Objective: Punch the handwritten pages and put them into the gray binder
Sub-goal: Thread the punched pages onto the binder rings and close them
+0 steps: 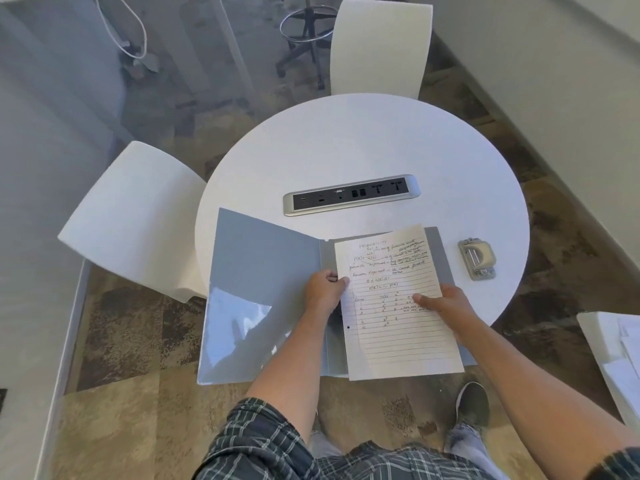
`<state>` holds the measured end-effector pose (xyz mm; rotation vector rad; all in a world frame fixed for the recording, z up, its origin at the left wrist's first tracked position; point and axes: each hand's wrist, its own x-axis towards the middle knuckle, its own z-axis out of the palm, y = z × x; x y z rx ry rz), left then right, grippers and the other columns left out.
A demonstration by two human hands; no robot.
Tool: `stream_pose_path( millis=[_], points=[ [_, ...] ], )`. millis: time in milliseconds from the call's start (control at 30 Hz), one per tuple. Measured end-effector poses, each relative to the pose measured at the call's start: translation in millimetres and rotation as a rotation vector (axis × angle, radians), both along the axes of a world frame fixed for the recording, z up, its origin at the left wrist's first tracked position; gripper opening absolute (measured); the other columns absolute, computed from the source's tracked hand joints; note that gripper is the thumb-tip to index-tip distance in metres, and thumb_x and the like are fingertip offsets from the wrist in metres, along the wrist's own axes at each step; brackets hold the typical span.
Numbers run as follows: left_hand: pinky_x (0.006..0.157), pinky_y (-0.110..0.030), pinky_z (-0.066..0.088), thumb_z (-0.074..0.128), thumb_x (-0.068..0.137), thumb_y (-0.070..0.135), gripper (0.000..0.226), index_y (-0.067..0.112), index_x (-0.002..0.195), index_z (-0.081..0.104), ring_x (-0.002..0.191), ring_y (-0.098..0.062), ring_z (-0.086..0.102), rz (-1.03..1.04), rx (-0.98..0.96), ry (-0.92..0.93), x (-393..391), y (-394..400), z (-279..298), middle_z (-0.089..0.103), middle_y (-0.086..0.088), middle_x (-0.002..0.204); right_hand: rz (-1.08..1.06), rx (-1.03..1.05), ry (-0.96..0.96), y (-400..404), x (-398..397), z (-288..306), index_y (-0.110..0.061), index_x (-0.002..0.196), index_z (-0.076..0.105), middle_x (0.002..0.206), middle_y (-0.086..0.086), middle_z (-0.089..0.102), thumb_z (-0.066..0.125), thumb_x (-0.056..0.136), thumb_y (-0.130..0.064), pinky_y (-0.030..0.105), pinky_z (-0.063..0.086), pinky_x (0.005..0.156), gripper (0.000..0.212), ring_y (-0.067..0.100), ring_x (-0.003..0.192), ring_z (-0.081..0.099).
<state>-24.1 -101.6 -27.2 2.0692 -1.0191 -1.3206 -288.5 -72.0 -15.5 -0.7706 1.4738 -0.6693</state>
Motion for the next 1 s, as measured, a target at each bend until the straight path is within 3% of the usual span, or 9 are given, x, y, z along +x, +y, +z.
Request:
stream_pose_path(
  millis=[133,367,533,667,800,867,1000],
  points=[
    [0.058,-0.022,0.045,0.075,0.09,0.018,0.008,0.013,0.088,0.07,0.068,-0.012,0.062,0.005,0.004,-0.013,-1,-4,-2,0.07,0.003,0.081,-0.029,0.003,0.035,1,3,-7,-0.014,0.101,0.073,0.092,0.002,0.081,0.08,0.088,-0.012,0.038,0.06,0.075,0.014,0.026,0.085,0.078],
    [0.055,-0.019,0.041,0.079,0.086,0.017,0.012,0.013,0.081,0.068,0.062,-0.011,0.059,0.053,-0.018,-0.003,-2,-11,-3,0.068,0.003,0.074,-0.106,0.015,0.047,2,3,-21,-0.01,0.113,0.072,0.101,0.006,0.081,0.08,0.09,-0.024,0.048,0.061,0.086,0.027,0.03,0.092,0.077],
    [0.066,-0.025,0.054,0.082,0.082,0.023,0.015,0.011,0.087,0.075,0.072,-0.016,0.069,0.073,-0.041,-0.032,-4,-14,-1,0.077,-0.001,0.083,-0.145,0.007,0.029,0,1,-22,-0.009,0.118,0.072,0.105,0.008,0.08,0.075,0.094,-0.023,0.05,0.06,0.089,0.028,0.032,0.096,0.076],
    [0.062,-0.026,0.056,0.078,0.085,0.017,0.007,0.013,0.079,0.075,0.079,-0.023,0.073,0.012,-0.007,-0.015,1,-15,0,0.079,-0.004,0.087,-0.208,0.044,-0.007,2,2,-25,-0.012,0.119,0.069,0.106,0.008,0.079,0.073,0.096,-0.021,0.046,0.06,0.084,0.024,0.032,0.096,0.075],
    [0.076,-0.036,0.06,0.081,0.082,0.021,0.016,0.008,0.075,0.074,0.079,-0.022,0.072,0.017,0.02,0.037,2,-18,0,0.079,-0.006,0.085,-0.183,0.062,0.012,2,5,-21,-0.017,0.11,0.07,0.102,0.004,0.079,0.07,0.098,-0.021,0.04,0.059,0.074,0.013,0.027,0.092,0.075],
    [0.067,-0.035,0.057,0.082,0.081,0.022,0.02,0.011,0.07,0.069,0.068,-0.021,0.066,0.018,0.041,0.048,1,-19,2,0.077,-0.007,0.08,-0.173,0.067,0.008,2,6,-17,-0.022,0.106,0.069,0.099,0.0,0.078,0.069,0.099,-0.02,0.035,0.056,0.067,0.007,0.024,0.09,0.075],
    [0.053,-0.023,0.041,0.073,0.078,0.014,0.023,0.017,0.064,0.055,0.057,-0.018,0.052,-0.018,0.072,0.016,1,-22,10,0.062,-0.002,0.066,-0.146,0.069,0.013,3,5,-16,-0.02,0.106,0.071,0.098,-0.001,0.08,0.071,0.098,-0.021,0.033,0.055,0.066,0.008,0.023,0.088,0.076]
  ],
)
